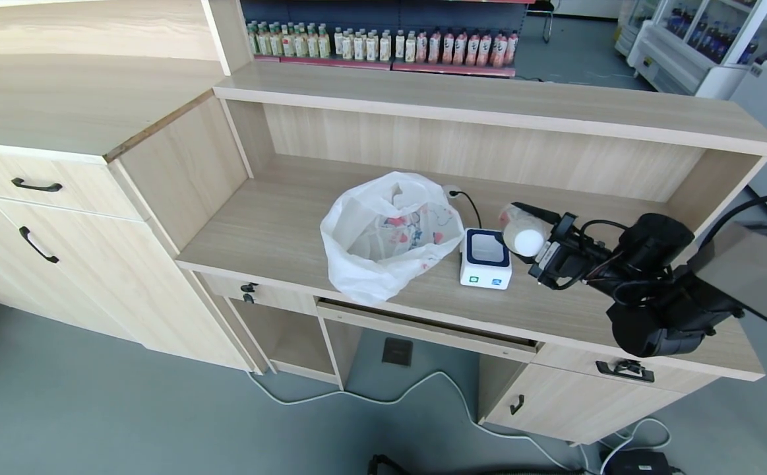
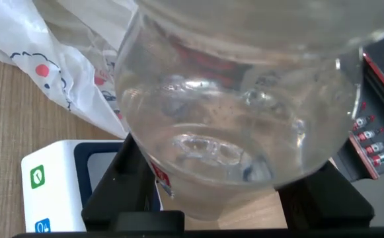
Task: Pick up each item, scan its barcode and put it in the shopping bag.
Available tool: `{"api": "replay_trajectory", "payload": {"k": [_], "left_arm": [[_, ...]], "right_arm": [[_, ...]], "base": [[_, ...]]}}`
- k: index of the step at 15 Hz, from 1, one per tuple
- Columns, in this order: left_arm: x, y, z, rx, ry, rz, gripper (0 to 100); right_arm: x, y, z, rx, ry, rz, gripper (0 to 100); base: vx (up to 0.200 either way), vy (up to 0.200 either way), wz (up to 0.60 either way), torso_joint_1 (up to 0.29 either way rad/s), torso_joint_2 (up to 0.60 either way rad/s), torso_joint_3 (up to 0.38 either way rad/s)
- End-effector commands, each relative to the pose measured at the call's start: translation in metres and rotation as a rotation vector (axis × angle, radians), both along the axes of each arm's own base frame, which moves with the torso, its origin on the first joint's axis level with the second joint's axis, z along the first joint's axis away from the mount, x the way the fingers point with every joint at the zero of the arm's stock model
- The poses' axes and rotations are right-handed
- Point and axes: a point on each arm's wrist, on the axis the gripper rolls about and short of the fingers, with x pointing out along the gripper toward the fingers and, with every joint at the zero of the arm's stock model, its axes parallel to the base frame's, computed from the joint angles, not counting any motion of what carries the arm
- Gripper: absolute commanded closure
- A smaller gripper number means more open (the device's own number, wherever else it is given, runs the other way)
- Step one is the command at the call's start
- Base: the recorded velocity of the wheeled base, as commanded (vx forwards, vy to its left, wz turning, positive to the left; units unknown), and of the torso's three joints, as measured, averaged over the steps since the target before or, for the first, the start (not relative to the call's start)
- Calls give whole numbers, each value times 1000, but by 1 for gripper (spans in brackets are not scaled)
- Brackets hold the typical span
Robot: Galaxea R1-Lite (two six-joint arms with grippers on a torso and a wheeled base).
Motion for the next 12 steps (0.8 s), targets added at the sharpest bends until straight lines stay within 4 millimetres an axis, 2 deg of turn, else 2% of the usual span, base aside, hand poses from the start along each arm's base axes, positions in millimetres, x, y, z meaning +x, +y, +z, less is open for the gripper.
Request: {"api": "replay_trajectory", "payload": {"k": [1,12], "left_arm": [[0,0,0,-1,-1,0,0],[0,0,0,-1,-1,0,0]], "right_arm": [[4,1,-4,-1,0,4,100],[22,-2,-19,-14,-8,37,100]], "base": [[0,0,0,0,0,0],[0,0,0,0,0,0]]}}
